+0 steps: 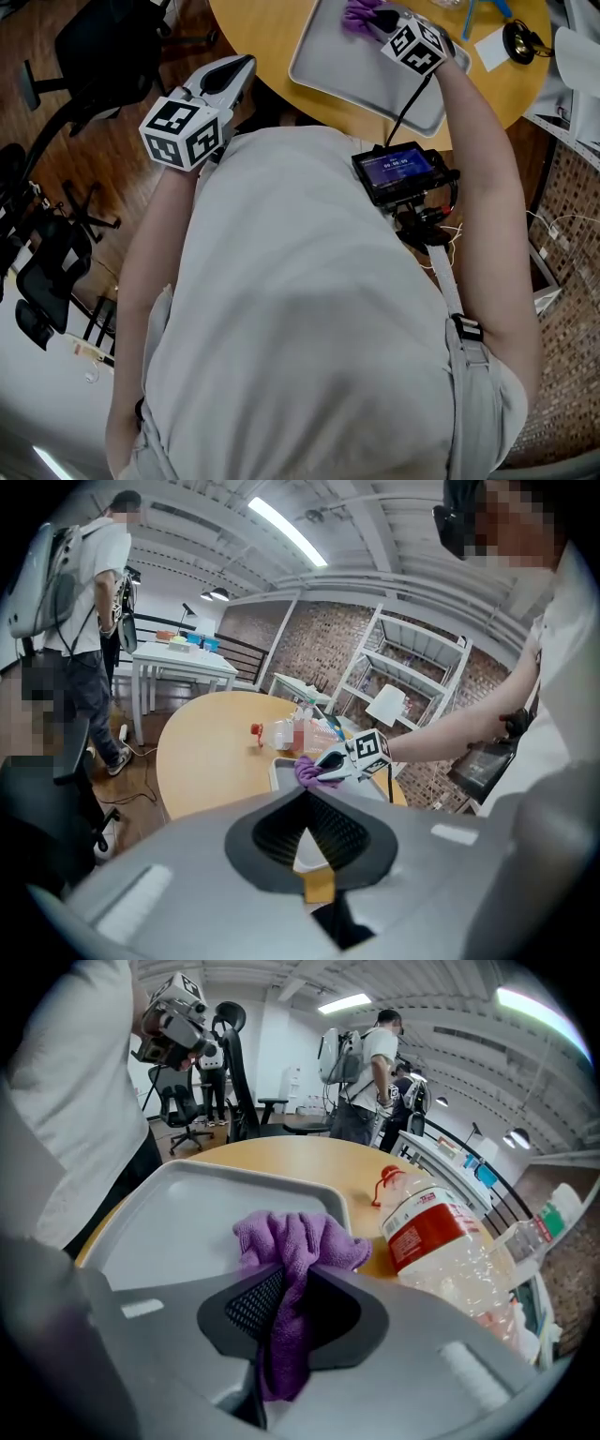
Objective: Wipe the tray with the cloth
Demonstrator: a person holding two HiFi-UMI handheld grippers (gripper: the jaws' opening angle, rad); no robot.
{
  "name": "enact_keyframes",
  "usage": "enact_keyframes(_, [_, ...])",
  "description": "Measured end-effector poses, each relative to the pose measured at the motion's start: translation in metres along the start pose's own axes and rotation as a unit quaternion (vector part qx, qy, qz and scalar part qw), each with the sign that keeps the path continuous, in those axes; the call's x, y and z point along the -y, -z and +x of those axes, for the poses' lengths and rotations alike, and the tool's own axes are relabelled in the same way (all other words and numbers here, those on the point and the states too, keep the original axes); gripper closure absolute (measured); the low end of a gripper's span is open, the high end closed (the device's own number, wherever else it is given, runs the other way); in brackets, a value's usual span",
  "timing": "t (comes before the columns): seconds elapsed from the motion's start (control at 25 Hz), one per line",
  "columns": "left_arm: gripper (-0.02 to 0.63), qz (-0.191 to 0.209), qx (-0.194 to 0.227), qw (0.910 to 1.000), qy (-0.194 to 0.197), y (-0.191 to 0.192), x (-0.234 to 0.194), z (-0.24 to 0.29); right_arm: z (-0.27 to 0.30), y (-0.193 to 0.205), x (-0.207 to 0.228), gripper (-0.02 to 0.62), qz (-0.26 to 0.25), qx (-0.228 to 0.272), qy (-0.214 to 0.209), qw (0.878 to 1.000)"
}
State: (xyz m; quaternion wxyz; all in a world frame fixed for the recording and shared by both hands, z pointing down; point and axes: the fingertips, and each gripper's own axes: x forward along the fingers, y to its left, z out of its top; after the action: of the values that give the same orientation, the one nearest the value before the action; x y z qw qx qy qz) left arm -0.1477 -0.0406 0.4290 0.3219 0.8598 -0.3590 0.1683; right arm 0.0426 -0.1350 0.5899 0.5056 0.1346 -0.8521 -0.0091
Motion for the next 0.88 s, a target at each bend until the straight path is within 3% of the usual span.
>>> enact_keyframes(0.4, [0.606, -0.017, 0.010, 0.9997, -0.013, 0.010, 0.006, -0.008, 0.006, -0.006, 0.007, 0.531, 0.031, -0.016, 0.006, 0.999])
enact_keyframes(0.6, [0.606, -0.027, 0.013, 0.9992, -0.025, 0.020, 0.009, -0.017, 0.017, -0.030, 0.017, 0.532, 0.086, -0.014, -0.007, 0.996])
enact_keyframes(0.72, [0.606, -0.033, 0.014, 0.9990, -0.026, 0.024, 0.002, -0.019, 0.033, -0.061, 0.013, 0.532, 0.129, 0.011, -0.038, 0.991])
enact_keyframes(0.88, [0.606, -0.033, 0.020, 0.9991, -0.016, 0.031, 0.000, -0.034, 0.032, -0.069, -0.010, 0.538, 0.133, 0.005, -0.021, 0.991])
